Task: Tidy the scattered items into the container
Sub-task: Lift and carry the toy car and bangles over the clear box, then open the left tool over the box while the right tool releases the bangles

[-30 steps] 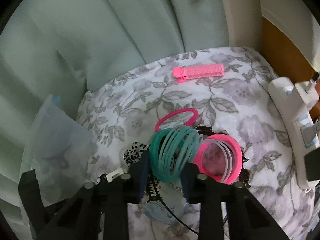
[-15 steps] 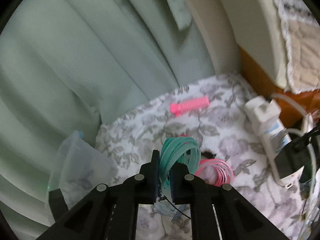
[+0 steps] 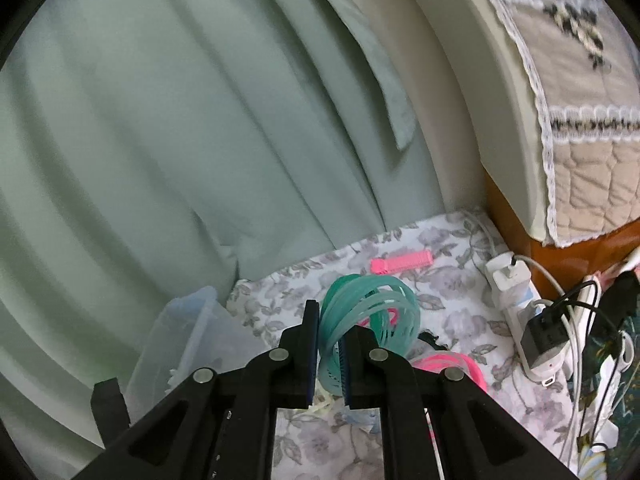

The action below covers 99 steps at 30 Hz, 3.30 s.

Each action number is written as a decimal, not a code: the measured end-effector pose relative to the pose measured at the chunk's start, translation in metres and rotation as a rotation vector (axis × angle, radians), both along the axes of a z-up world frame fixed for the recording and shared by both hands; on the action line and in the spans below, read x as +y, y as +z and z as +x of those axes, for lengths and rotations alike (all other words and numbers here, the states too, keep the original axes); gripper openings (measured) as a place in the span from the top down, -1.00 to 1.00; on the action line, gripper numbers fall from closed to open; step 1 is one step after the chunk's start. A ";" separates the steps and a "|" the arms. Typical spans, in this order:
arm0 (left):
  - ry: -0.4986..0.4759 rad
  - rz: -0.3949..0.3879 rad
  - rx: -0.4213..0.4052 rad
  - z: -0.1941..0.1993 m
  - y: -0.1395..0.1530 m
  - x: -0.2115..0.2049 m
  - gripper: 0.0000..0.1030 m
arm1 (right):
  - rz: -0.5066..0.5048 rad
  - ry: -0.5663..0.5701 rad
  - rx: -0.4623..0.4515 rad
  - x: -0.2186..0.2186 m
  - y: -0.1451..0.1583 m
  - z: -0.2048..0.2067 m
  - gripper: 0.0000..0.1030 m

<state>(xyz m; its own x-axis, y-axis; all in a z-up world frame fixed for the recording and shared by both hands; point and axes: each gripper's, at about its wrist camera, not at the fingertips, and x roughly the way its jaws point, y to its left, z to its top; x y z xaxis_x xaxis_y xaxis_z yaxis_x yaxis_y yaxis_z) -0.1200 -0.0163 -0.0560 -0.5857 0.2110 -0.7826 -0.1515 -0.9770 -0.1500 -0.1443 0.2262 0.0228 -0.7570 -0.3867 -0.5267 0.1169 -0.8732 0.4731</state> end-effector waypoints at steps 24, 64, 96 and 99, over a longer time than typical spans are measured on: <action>0.132 0.082 0.236 0.084 0.068 -0.079 0.46 | 0.126 0.154 0.173 -0.098 0.066 0.077 0.80; 0.449 0.175 0.189 0.093 0.040 -0.228 0.46 | 0.241 0.608 0.212 -0.331 0.062 0.030 0.80; 0.397 0.157 0.078 0.049 0.016 -0.218 0.45 | 0.250 0.635 -0.018 -0.349 -0.023 -0.053 0.74; 0.390 0.157 0.069 0.045 0.014 -0.214 0.45 | 0.258 0.636 -0.033 -0.347 -0.026 -0.053 0.73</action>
<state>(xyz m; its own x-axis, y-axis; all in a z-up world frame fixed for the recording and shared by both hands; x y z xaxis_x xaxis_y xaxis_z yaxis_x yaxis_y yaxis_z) -0.0754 -0.2305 -0.0418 -0.6952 0.0763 -0.7148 0.2103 -0.9293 -0.3037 -0.1973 -0.1206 -0.0033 -0.4066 -0.6096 -0.6805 0.6333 -0.7249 0.2710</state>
